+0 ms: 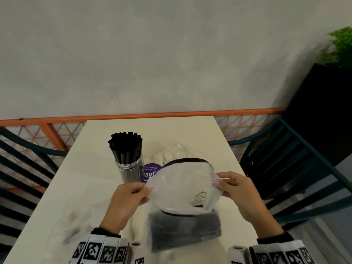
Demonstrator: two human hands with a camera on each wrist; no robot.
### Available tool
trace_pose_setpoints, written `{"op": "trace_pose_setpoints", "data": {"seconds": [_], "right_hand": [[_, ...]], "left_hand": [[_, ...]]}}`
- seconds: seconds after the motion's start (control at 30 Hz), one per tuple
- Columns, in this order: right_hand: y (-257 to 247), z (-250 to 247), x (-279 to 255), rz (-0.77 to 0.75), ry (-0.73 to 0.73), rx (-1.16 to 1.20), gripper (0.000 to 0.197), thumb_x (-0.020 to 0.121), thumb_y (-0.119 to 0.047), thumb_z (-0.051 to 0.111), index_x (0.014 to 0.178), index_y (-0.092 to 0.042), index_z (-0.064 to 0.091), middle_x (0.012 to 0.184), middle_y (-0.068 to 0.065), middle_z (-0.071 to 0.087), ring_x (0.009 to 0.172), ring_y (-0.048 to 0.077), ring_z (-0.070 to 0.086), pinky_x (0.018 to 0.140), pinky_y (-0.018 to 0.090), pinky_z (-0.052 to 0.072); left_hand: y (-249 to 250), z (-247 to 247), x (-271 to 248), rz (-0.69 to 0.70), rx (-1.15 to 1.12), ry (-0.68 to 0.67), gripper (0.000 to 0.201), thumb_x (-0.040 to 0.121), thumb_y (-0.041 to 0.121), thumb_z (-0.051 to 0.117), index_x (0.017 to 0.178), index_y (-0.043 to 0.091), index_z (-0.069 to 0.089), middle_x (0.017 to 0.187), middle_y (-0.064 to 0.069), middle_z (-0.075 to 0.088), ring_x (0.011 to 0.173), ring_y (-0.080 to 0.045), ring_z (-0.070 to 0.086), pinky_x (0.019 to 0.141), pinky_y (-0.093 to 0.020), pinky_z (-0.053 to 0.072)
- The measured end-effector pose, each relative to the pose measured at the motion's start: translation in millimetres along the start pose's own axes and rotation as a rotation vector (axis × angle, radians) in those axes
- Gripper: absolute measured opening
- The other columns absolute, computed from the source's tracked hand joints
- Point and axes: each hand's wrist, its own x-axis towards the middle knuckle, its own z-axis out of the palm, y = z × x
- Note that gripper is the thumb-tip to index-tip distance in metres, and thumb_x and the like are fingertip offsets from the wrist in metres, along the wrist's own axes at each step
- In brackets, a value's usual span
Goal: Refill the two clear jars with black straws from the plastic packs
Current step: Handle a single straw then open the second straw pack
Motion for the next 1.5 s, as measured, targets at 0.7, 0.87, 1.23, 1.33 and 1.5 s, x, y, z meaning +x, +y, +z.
{"op": "trace_pose_setpoints", "data": {"seconds": [0.7,0.87,1.23,1.33,1.5], "right_hand": [[-9,-13,-1,0.177,-0.247,0.603,0.041,0.073,-0.003,0.071,0.107,-0.015,0.05,0.09,0.012,0.058,0.087,0.026,0.057,0.076,0.036,0.056],[-4,-5,4,0.003,0.111,-0.02,0.024,0.087,0.004,0.051,0.106,-0.011,0.049,0.087,0.009,0.052,0.075,0.023,0.055,0.07,0.035,0.053],[4,4,-4,0.012,-0.099,-0.069,0.011,0.085,-0.012,0.064,0.076,-0.01,0.072,0.067,-0.002,0.07,0.065,0.01,0.063,0.058,0.02,0.048],[7,11,-4,0.09,-0.239,0.15,0.011,0.088,-0.007,0.057,0.093,-0.007,0.067,0.079,0.006,0.072,0.076,0.018,0.066,0.069,0.026,0.054],[17,3,7,0.319,-0.289,0.563,0.016,0.081,0.002,0.06,0.095,-0.006,0.059,0.084,0.013,0.07,0.074,0.024,0.07,0.065,0.032,0.06]], "left_hand": [[11,-7,-10,-0.131,-0.555,-0.332,0.04,0.076,0.031,0.07,0.109,0.01,0.062,0.108,-0.008,0.07,0.092,-0.016,0.066,0.084,-0.031,0.051],[4,1,-5,-0.078,-0.196,-0.043,0.023,0.077,-0.001,0.064,0.095,0.008,0.052,0.098,-0.012,0.058,0.084,-0.021,0.058,0.068,-0.029,0.049],[-6,-8,-2,0.01,0.056,0.026,0.017,0.084,0.023,0.063,0.076,0.011,0.073,0.085,-0.016,0.072,0.084,-0.025,0.063,0.083,-0.04,0.053],[-4,1,-4,-0.009,-0.044,-0.09,0.014,0.085,0.014,0.061,0.08,0.012,0.073,0.083,-0.01,0.075,0.085,-0.023,0.067,0.075,-0.026,0.054],[-3,-3,-2,-0.21,-0.487,-0.213,0.024,0.091,0.016,0.046,0.094,0.007,0.068,0.09,-0.007,0.072,0.077,-0.015,0.067,0.065,-0.027,0.056]]}}
